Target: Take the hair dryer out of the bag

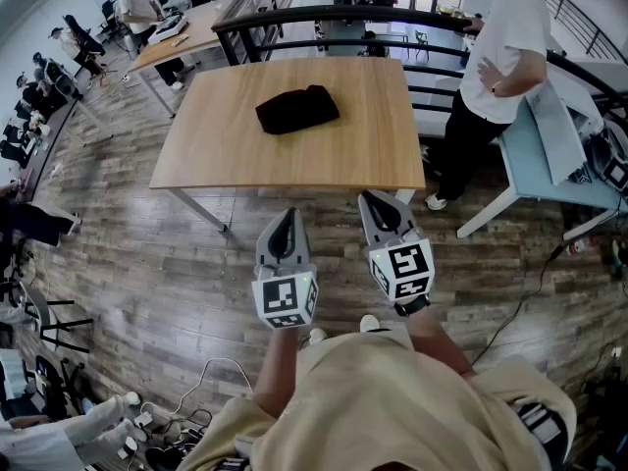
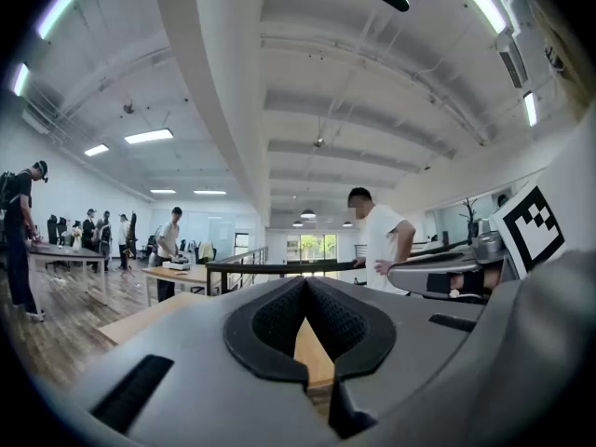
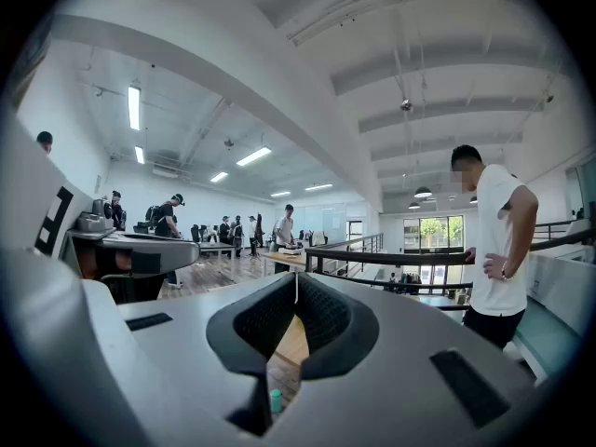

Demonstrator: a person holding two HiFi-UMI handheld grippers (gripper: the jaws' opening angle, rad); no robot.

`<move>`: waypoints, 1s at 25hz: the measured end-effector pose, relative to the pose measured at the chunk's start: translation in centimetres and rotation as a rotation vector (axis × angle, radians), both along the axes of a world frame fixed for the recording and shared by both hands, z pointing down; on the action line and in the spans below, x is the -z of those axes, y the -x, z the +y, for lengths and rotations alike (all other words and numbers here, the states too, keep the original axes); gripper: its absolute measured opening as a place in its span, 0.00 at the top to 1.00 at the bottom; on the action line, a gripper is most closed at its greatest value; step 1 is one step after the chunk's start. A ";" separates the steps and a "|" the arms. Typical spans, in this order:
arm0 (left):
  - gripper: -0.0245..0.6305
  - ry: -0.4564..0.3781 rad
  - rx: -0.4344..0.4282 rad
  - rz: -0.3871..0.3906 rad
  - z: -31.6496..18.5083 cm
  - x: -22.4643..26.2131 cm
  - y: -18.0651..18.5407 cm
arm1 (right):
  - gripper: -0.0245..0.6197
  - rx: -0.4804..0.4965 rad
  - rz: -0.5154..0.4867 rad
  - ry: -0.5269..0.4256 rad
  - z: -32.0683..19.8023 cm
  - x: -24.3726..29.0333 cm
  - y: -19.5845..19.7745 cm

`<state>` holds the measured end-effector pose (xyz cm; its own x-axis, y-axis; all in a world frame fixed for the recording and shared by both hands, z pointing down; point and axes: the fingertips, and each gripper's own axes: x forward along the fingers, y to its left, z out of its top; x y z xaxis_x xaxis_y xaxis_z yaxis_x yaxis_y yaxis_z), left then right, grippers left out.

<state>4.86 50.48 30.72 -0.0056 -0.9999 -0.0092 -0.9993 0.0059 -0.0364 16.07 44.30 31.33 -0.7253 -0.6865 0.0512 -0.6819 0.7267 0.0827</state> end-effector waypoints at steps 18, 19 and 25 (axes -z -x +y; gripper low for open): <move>0.94 0.011 0.020 0.038 -2.6 -1.3 -4.0 | 0.94 0.047 -0.008 0.029 -1.6 -1.3 -3.5; 0.94 0.011 0.023 0.039 -2.7 -1.3 -4.4 | 0.94 0.050 -0.005 0.031 -1.7 -1.4 -3.9; 0.94 0.038 0.029 0.037 -2.5 -2.6 -6.8 | 0.94 0.038 0.000 0.090 -2.6 -3.7 -6.4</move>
